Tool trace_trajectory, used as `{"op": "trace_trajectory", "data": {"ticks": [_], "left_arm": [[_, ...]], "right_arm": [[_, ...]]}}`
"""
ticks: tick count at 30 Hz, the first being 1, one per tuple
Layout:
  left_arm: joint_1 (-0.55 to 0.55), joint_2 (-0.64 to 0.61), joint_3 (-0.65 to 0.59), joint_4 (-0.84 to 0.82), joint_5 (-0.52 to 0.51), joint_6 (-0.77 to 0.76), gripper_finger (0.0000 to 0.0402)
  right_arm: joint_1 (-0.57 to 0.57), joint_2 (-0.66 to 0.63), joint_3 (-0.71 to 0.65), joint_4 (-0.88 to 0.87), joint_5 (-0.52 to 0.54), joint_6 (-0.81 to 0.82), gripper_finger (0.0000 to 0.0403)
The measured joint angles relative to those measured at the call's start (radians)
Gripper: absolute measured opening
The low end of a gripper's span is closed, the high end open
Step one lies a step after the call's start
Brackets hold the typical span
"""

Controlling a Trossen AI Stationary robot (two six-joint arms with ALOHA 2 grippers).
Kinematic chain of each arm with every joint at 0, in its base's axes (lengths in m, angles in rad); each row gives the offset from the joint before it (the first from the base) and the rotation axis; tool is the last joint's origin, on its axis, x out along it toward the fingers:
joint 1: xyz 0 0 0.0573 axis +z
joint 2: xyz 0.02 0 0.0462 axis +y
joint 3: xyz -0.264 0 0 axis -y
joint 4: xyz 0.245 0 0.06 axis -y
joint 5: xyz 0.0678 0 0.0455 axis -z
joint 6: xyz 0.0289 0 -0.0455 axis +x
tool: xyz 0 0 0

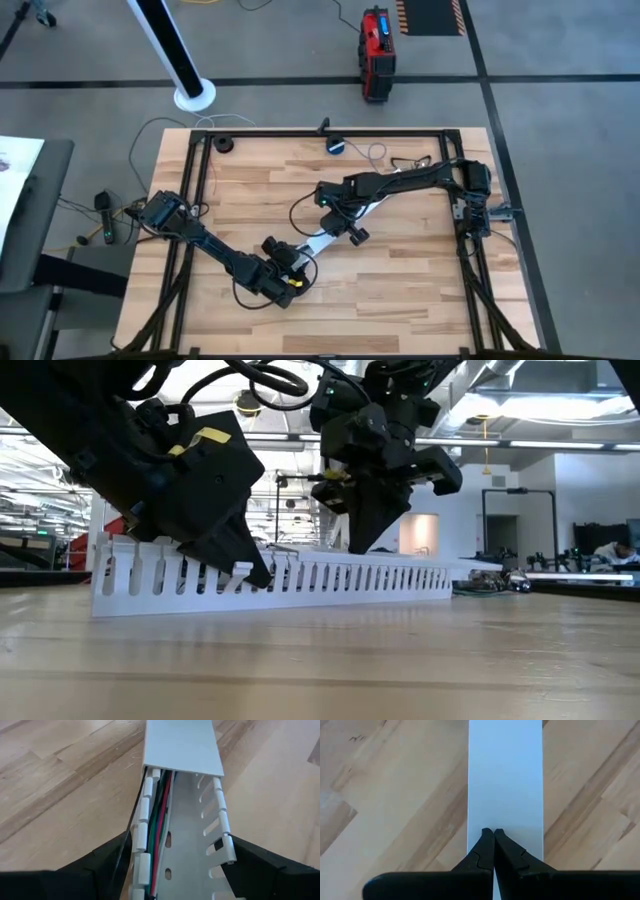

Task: Ziptie cables
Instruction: Close the white cable duct

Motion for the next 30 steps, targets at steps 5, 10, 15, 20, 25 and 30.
{"op": "trace_trajectory", "data": {"ticks": [5, 10, 15, 20, 25, 30], "left_arm": [[0.003, 0.0, 0.0, -0.001, -0.005, 0.004, 0.0276], [0.004, 0.0, 0.0, 0.001, -0.004, 0.004, 0.0266], [0.004, 0.0, 0.0, 0.003, -0.001, 0.01, 0.0236], [0.004, 0.0, 0.0, 0.002, -0.001, 0.016, 0.0229], [0.004, 0.001, 0.0, 0.009, -0.002, 0.038, 0.023], [0.006, 0.002, 0.0, 0.022, -0.005, 0.054, 0.023]], "right_arm": [[0.0, 0.001, -0.002, 0.026, 0.001, 0.018, 0.0], [-0.007, 0.003, -0.003, 0.036, -0.02, 0.053, 0.0], [-0.006, 0.003, -0.004, 0.052, -0.021, 0.056, 0.0], [0.005, 0.005, -0.005, 0.067, -0.047, 0.065, 0.0], [0.032, 0.007, -0.006, 0.121, -0.067, 0.08, 0.0], [0.058, 0.026, -0.006, 0.18, -0.107, 0.088, 0.0]]}}
